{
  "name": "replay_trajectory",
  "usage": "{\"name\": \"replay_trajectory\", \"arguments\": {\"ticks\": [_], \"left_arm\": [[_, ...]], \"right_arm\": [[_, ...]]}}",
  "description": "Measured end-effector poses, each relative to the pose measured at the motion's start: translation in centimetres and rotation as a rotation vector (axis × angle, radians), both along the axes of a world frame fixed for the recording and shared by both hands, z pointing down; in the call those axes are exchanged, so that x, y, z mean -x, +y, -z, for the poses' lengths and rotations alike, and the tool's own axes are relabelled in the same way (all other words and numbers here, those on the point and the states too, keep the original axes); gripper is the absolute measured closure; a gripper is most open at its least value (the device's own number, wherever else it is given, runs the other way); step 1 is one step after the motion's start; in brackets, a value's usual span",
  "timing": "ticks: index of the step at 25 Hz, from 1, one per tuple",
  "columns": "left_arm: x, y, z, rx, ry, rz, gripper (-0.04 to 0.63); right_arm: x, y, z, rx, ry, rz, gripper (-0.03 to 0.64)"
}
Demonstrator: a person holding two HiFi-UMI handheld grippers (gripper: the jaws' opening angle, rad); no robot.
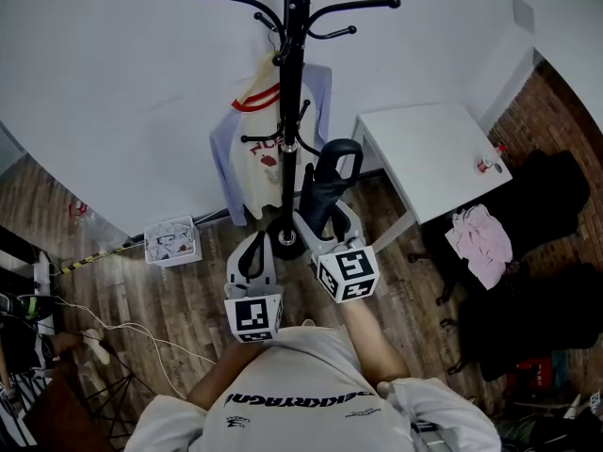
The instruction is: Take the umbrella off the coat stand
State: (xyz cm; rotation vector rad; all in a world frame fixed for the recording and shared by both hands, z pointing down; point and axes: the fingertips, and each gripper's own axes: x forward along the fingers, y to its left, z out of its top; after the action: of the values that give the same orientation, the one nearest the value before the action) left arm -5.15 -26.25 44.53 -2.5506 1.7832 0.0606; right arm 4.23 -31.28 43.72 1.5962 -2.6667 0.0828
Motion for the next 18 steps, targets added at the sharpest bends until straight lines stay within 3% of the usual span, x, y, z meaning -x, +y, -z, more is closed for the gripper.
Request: {"name": "replay_trajectory", "arguments": {"ticks": [18], "left_arm": [[-1.1, 0.2, -0.4, 0.005, -0.008, -0.018, 0.597]], "right_arm": [[-0.7, 2.6, -1.7, 0.02, 0.016, -0.003, 0.339]]}}
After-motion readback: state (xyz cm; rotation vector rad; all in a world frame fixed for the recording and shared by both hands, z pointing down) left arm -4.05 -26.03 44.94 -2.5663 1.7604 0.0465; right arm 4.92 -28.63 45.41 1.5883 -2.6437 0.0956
